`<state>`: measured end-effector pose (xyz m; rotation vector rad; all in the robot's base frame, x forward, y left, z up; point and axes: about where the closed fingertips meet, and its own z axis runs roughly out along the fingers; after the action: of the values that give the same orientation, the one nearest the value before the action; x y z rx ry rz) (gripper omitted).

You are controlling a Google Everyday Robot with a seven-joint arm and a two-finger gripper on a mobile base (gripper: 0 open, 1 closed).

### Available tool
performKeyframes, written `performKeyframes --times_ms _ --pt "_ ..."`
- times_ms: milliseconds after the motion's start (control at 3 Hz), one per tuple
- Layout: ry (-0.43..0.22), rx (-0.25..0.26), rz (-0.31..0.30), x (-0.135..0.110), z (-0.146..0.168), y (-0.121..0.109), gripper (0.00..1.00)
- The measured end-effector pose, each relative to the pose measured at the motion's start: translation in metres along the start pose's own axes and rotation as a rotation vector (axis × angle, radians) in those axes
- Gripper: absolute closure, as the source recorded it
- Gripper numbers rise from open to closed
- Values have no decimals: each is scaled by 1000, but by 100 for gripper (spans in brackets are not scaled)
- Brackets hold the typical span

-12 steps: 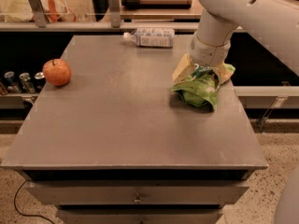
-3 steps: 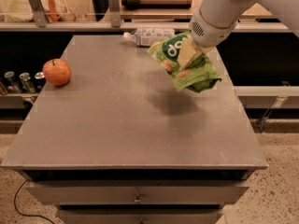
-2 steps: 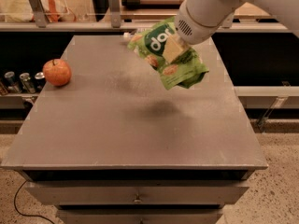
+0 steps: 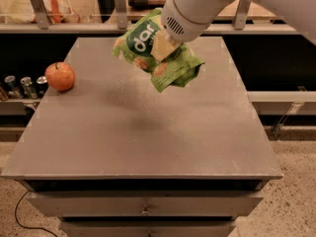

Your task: Move green rice chip bag near apple

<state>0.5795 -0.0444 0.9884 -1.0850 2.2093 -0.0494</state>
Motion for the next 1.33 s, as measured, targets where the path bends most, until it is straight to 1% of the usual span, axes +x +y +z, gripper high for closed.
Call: performKeyframes --times_ms 333,667,1000,1333 --pt "-18 4 -27 -9 4 -3 100" --pt "-41 7 -95 -29 17 -10 100" --pt "-61 -3 -162 -51 32 -10 100" --pt "-95 -24 -195 -73 45 -7 100"
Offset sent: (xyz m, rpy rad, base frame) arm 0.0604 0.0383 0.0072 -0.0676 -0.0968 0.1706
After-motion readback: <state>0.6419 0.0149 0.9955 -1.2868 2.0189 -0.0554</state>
